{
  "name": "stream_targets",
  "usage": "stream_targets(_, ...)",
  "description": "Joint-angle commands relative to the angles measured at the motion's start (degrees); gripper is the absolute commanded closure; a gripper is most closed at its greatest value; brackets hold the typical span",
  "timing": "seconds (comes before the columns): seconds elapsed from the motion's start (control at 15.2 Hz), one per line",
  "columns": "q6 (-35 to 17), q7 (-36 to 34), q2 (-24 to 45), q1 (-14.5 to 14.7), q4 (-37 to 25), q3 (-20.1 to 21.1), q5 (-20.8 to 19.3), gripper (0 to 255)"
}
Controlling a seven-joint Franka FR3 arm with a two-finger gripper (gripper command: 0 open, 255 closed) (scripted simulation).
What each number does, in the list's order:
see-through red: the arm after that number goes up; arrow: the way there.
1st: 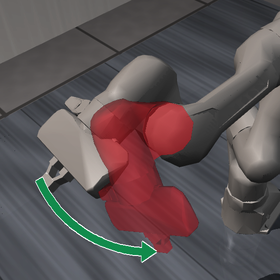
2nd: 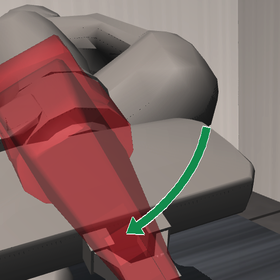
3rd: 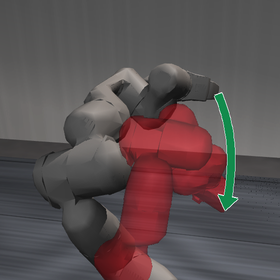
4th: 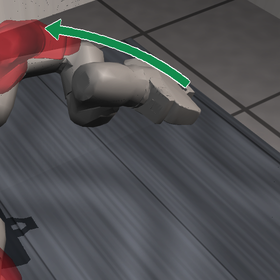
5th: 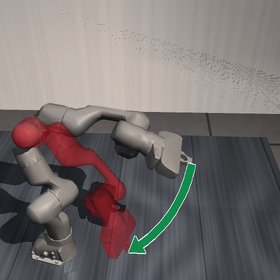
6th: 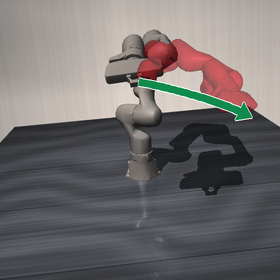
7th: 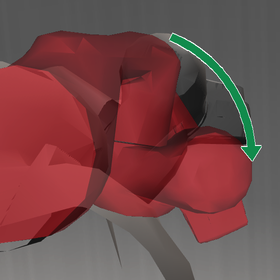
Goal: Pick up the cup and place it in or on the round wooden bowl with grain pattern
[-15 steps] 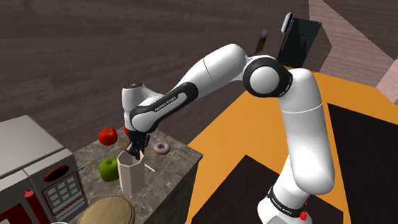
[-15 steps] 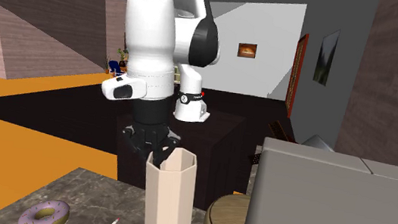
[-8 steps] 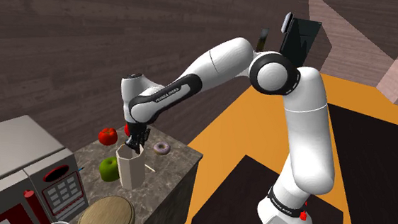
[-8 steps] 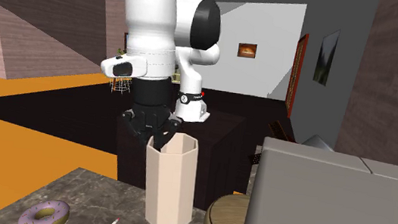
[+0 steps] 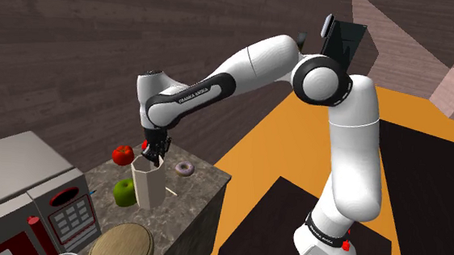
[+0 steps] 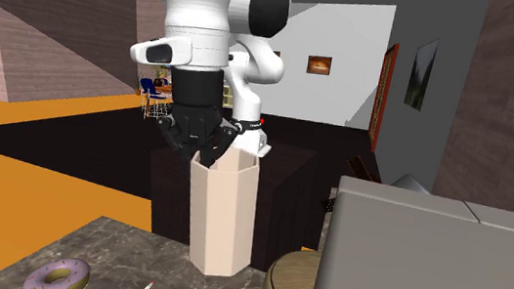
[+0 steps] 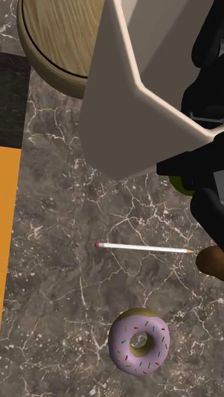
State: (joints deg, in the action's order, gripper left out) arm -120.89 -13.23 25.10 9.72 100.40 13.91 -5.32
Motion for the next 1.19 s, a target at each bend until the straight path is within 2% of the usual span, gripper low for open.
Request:
stream_targets(0.0, 1.2, 0.2, -0.7, -0.1, -0.6, 0.1, 0.2, 255)
stream_targets(0.4, 4.7, 0.4, -2.5, -0.2, -2.3, 0.3, 0.7, 255)
stream_targets(1.12, 10.6, -11.9, -4.1, 8.4, -6.6, 4.5, 0.6, 255)
